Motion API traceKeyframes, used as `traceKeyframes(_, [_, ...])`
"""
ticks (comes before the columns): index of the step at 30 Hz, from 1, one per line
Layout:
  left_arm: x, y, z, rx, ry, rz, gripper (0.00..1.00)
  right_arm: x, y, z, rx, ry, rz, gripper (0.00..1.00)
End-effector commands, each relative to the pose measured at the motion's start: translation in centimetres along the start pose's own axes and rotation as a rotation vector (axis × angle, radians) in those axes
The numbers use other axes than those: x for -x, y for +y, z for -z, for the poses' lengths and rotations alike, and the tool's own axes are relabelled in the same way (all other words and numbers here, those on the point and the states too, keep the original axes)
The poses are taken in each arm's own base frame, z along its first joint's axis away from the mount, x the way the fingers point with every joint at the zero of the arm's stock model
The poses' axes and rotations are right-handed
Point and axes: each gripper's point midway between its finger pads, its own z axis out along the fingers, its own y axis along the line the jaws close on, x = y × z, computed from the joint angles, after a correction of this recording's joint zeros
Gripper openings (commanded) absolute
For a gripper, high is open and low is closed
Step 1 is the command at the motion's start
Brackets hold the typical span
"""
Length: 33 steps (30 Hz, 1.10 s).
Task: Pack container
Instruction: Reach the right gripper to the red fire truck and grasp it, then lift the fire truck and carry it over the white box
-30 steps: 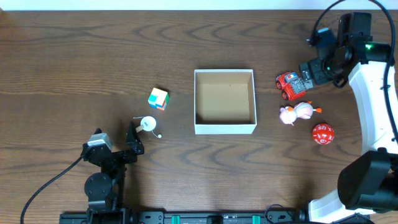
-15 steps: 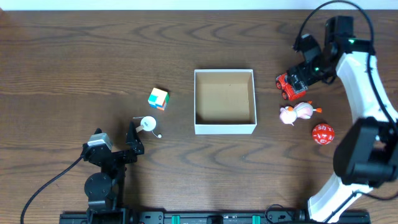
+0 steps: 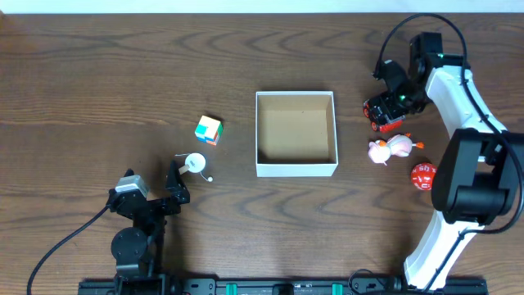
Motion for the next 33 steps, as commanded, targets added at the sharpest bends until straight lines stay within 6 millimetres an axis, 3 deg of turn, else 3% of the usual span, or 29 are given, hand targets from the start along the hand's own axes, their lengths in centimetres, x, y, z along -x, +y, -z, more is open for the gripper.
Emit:
traceKeyframes(1, [-1.5,0.6,-0.1,0.022,0.045,0.008,0.98,0.7,0.7,-0.8,0.018,-0.002,-0.012,0.88])
traceKeyframes(5, [-1.5,0.6,-0.1,0.023,0.045,0.008,0.98,0.5,0.7,-1.2,0.022,0.006,-0.017,0.78])
traceKeyframes(8, [-1.5,0.6,-0.1,0.022,0.045,0.008,0.98,0.5,0.7,-1.2,0.022,0.005,-0.016,0.60])
traceKeyframes(14, [-1.5,0.6,-0.1,0.023,0.045,0.008,0.98,0.2,0.5,-1.2,0.010,0.024,-0.017,0.49])
traceKeyframes(20, [-1.5,0.6,-0.1,0.023,0.045,0.008,0.98,-0.8,-1.2,-0.3,-0.098,0.080,-0.016,0.30])
traceKeyframes(22, [-1.5,0.6,-0.1,0.022,0.045,0.008,0.98,-0.4,-1.6,0.6,-0.126,0.066,-0.013,0.24])
traceKeyframes(27, [-1.5,0.6,-0.1,0.022,0.045,0.008,0.98,2.0,-2.0,4.2,-0.172,-0.025,-0.001,0.24])
traceKeyframes(33, [-1.5,0.6,-0.1,0.022,0.045,0.008,0.98,5.2,-1.3,10.0,-0.230,-0.158,0.037,0.21])
